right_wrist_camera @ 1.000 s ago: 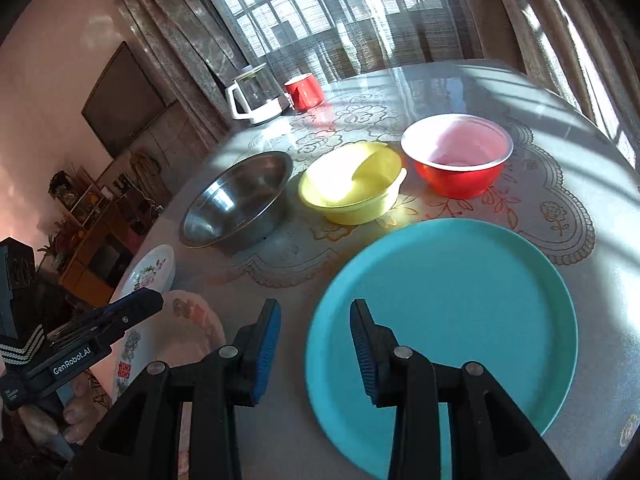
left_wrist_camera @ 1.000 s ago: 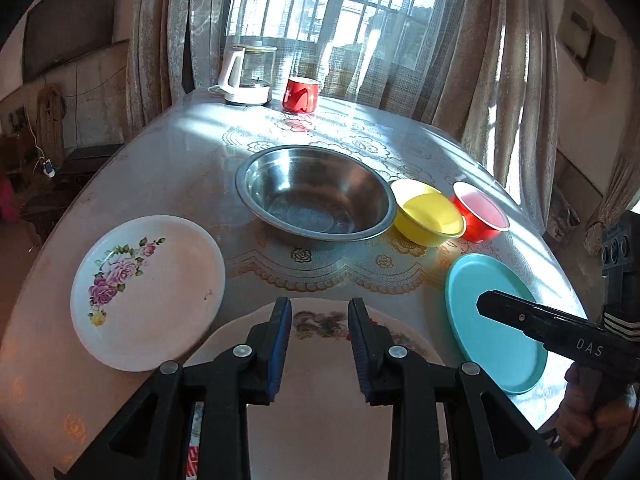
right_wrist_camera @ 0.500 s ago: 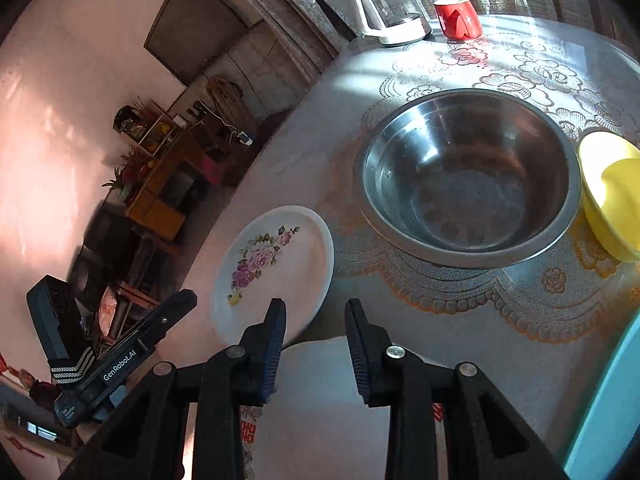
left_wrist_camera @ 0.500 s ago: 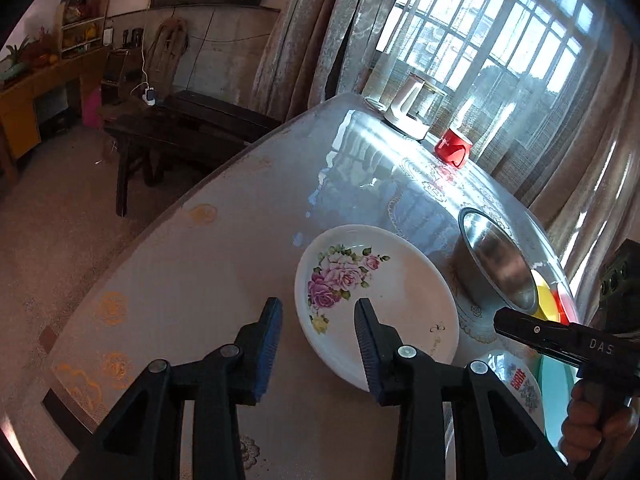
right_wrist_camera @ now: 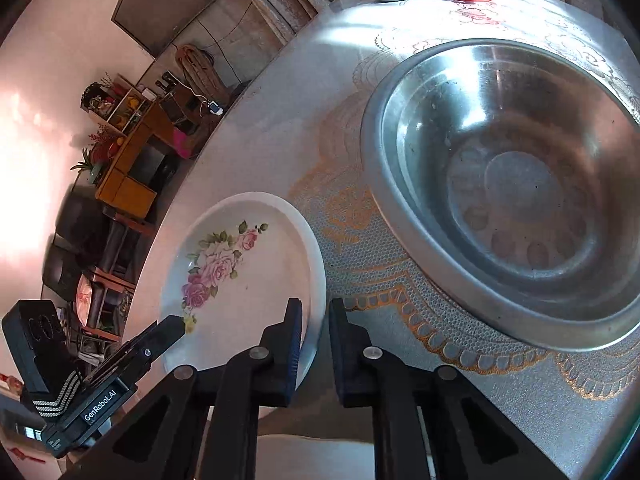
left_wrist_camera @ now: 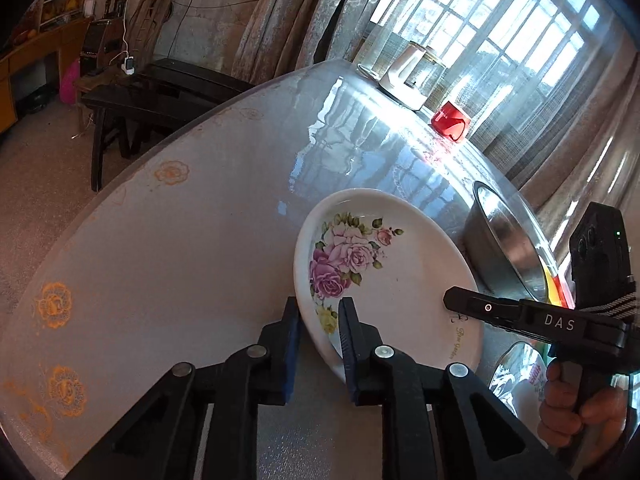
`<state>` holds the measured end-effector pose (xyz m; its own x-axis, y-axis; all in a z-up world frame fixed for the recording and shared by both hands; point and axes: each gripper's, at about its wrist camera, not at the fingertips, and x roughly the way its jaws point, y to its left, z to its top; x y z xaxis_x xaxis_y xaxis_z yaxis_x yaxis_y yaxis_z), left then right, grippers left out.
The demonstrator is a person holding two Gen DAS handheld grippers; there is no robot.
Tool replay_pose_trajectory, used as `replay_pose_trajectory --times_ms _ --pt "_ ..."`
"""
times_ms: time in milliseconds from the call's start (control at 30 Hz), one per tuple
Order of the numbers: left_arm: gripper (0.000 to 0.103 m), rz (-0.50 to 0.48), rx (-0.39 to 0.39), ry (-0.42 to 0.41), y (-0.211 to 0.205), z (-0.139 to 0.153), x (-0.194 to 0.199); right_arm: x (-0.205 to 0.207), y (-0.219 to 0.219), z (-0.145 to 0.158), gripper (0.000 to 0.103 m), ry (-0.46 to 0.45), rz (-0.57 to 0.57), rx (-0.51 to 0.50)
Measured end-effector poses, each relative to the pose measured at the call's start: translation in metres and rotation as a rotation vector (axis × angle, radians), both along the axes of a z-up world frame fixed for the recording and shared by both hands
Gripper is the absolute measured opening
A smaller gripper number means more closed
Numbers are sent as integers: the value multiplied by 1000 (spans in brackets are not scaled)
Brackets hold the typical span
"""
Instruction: Organize plates and bowls
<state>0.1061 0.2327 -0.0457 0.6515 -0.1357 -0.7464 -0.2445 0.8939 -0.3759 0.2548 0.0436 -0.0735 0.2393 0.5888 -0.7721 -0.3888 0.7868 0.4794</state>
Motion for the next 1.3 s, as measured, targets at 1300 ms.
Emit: replay_pose_trajectory --times_ms 1300 --pt "19 -355 130 -205 -173 93 -48 -113 -198 62 11 -205 -257 205"
